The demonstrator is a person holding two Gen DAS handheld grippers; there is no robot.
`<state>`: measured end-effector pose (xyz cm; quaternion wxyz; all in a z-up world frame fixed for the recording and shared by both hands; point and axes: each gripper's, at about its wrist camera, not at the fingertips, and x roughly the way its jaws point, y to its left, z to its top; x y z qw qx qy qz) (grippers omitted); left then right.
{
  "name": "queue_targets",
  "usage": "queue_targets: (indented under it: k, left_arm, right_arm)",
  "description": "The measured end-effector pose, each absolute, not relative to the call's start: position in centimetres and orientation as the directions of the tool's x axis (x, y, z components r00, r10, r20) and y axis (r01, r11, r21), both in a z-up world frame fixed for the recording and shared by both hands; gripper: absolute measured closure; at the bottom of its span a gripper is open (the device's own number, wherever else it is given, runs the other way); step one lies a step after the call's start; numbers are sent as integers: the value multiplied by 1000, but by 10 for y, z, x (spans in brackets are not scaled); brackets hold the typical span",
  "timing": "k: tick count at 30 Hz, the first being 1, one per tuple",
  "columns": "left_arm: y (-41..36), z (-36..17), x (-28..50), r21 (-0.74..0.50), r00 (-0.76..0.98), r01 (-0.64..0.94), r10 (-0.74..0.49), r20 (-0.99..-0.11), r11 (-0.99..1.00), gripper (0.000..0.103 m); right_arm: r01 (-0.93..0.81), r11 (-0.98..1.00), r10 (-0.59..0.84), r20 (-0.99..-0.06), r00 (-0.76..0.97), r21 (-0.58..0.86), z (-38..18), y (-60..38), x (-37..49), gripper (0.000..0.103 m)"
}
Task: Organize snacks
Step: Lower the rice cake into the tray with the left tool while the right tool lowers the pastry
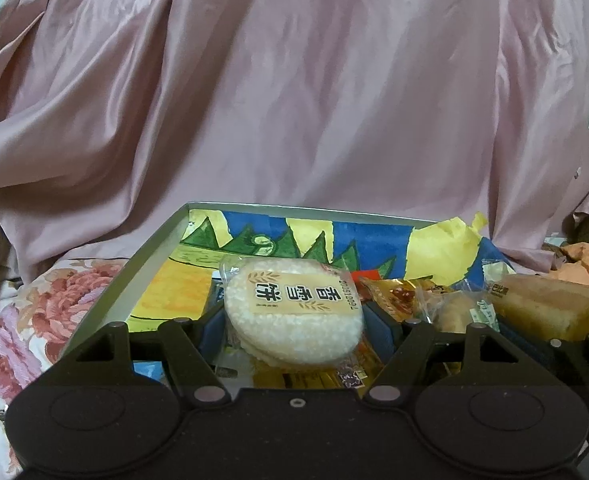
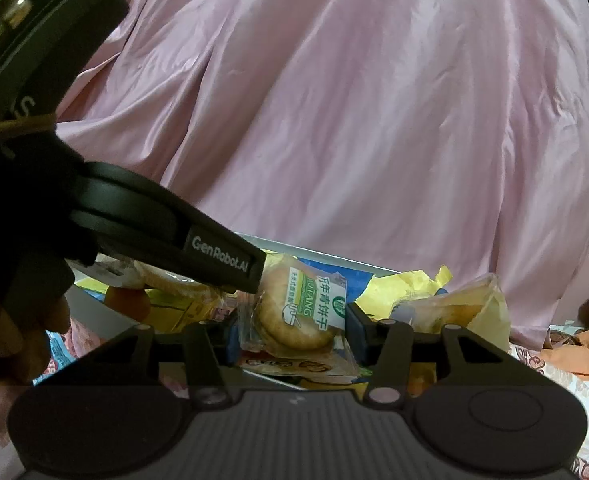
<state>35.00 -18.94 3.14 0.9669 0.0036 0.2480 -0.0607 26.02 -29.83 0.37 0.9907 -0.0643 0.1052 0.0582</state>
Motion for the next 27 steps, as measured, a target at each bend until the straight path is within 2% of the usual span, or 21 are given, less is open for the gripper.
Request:
queue_targets:
  k: [9,11,13,16,17,18,21,27]
  left_arm:
    - [-190,34,351,-12,867,93,-87,-491,996,30]
    - [-188,36,350,-19,867,86,-85,-490,996,26]
    - [-186,38,348,-21,871,78,-78,-485,997,17]
    - [-185,44,342,-22,880,81,-82,-467,996,9]
    - [-185,46,341,-21,884,78,-78,-461,997,8]
    - [-185,49,338,-20,888,73,-74,-454,997,5]
    - [-183,57,332,-26,900,65,-69,-431,998,1]
    - [-173,76,317,-19,919,42,-46,-392,999,1]
  right_arm:
    - [-131,983,99,-224,970,-132,4,-297,261,45]
    - [-135,981,103,-225,969,-136,4,-295,260,42]
    - [-137,981,104,-224,969,-137,3,-295,260,39]
    - [-137,981,105,-220,970,-134,3,-296,259,30]
    - [-132,982,102,-216,971,-132,4,-296,259,21]
    - [-131,983,103,-206,973,-128,4,-297,257,17]
    - [-137,983,113,-186,976,-124,6,-297,253,13]
    - [-141,980,122,-137,983,-139,13,-294,242,2]
